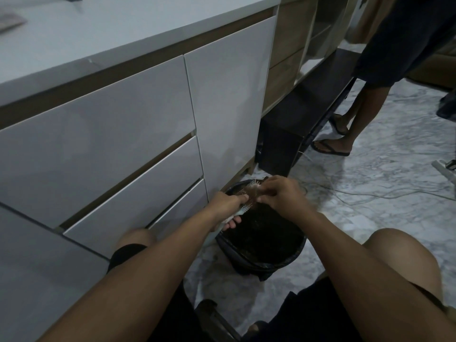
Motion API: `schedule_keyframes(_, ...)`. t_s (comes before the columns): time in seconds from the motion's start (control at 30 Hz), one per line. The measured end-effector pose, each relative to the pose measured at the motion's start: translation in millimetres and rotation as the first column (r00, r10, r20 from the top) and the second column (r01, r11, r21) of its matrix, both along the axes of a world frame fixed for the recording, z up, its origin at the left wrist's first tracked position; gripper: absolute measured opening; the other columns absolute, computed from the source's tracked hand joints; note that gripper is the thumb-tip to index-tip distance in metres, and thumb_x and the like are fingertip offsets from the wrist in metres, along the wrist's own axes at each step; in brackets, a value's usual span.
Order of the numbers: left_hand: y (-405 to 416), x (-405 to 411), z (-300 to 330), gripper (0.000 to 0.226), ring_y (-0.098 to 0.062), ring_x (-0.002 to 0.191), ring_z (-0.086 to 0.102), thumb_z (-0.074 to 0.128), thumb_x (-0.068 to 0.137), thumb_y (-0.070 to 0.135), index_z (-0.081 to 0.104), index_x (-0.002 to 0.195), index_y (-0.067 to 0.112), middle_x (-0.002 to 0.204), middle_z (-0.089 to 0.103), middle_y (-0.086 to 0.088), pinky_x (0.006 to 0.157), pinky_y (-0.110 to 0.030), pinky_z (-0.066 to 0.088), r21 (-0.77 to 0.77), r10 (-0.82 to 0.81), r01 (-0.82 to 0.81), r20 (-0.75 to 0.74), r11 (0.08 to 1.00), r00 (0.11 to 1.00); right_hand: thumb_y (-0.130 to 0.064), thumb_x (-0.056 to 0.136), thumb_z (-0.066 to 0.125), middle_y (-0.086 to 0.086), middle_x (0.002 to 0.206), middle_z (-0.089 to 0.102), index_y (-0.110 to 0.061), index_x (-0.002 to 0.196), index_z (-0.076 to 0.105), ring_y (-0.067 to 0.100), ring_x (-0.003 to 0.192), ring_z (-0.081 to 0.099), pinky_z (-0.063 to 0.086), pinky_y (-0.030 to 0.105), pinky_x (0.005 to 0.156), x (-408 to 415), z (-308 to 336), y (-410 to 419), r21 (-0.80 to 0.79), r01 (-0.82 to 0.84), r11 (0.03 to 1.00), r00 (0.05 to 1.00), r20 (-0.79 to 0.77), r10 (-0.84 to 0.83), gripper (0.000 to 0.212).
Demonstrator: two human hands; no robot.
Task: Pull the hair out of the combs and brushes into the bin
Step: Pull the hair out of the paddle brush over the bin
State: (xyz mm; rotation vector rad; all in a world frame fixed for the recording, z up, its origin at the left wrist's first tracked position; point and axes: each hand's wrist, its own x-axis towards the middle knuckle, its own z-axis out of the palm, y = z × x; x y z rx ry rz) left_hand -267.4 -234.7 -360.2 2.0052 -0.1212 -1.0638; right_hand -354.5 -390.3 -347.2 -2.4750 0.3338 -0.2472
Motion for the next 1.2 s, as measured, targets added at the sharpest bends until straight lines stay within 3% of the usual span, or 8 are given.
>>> schedule_keyframes(0.1,3,0,-2,0.043,-0.014,0.036,0.049,0.059,0.091,0.044,0.066,0.095,0.002,0.060,0.062,-0.008,0.038,-0.019,0.033,0.005,-0.013,0.013,-0.008,1.000,1.000,-0.015,0.080,0.074,0.002,0.087,0.073,-0.014,0.089,0.077,0.012,0.078,0.064,0.050,0.024,0.074,0,5,-6,-0.006,0.114,0.993,0.993,0.015,-0.114,0.010)
schedule_keyframes(0.37,-2,2,1,0.042,-0.014,0.038,0.048,0.059,0.092,0.043,0.064,0.097,0.001,0.061,0.061,-0.008,0.036,-0.019,0.033,-0.027,-0.014,0.014,-0.002,1.000,1.000,-0.018,0.084,0.070,0.001,0.088,0.074,-0.018,0.092,0.076,0.015,0.084,0.066,0.053,0.029,0.078,2,0,-20,0.012,0.317,0.948,0.947,0.051,-0.317,0.010)
schedule_keyframes(0.5,-1,1,-3,0.041,-0.014,0.038,0.050,0.060,0.090,0.042,0.065,0.098,0.003,0.059,0.063,-0.007,0.040,-0.020,0.035,-0.004,-0.024,0.024,0.010,1.000,1.000,-0.009,0.082,0.068,0.000,0.103,0.070,-0.020,0.100,0.074,0.017,0.097,0.064,0.049,0.026,0.080,-2,4,-21,-0.023,0.200,0.980,0.979,-0.026,-0.201,0.022)
schedule_keyframes(0.6,0,2,-3,0.042,-0.015,0.039,0.051,0.058,0.089,0.042,0.065,0.101,0.002,0.059,0.062,-0.007,0.041,-0.020,0.035,0.015,-0.017,0.017,-0.009,1.000,1.000,-0.019,0.078,0.074,0.000,0.115,0.062,-0.021,0.114,0.069,0.013,0.100,0.059,0.040,0.014,0.077,-5,7,-11,0.023,0.078,0.997,0.996,-0.045,-0.077,0.036)
schedule_keyframes(0.73,-1,4,0,0.041,-0.016,0.040,0.051,0.055,0.091,0.042,0.064,0.102,0.003,0.062,0.063,-0.007,0.039,-0.021,0.035,0.025,-0.020,0.021,-0.021,0.999,1.000,-0.020,0.080,0.074,-0.004,0.104,0.066,-0.019,0.110,0.073,0.001,0.087,0.060,0.038,-0.003,0.068,-4,6,-2,0.155,0.005,0.988,0.999,-0.039,0.001,0.030)
schedule_keyframes(0.9,0,4,-2,0.037,-0.015,0.039,0.049,0.054,0.094,0.039,0.064,0.093,0.004,0.064,0.062,-0.007,0.036,-0.020,0.032,0.017,-0.052,0.053,-0.031,0.998,0.998,-0.013,0.078,0.075,-0.001,0.090,0.076,-0.017,0.090,0.078,0.006,0.076,0.065,0.053,0.023,0.077,-1,-2,-7,0.033,0.114,0.993,0.993,0.027,-0.115,0.012)
schedule_keyframes(1.1,-1,6,0,0.036,-0.015,0.042,0.049,0.056,0.095,0.038,0.063,0.086,0.004,0.067,0.063,-0.010,0.037,-0.020,0.034,-0.030,-0.052,0.051,-0.037,0.998,0.998,-0.016,0.082,0.072,0.000,0.087,0.076,-0.017,0.091,0.078,0.008,0.075,0.063,0.047,0.023,0.073,1,1,-13,0.024,0.317,0.948,0.944,0.085,-0.317,0.010)
schedule_keyframes(1.2,-4,6,-1,0.035,-0.016,0.043,0.049,0.054,0.096,0.037,0.062,0.088,0.004,0.067,0.062,-0.009,0.039,-0.020,0.034,-0.009,-0.054,0.054,-0.016,0.999,0.998,-0.015,0.081,0.070,-0.001,0.093,0.075,-0.019,0.095,0.076,0.012,0.085,0.067,0.050,0.022,0.075,2,-3,-12,0.016,0.265,0.964,0.962,0.067,-0.265,0.016)
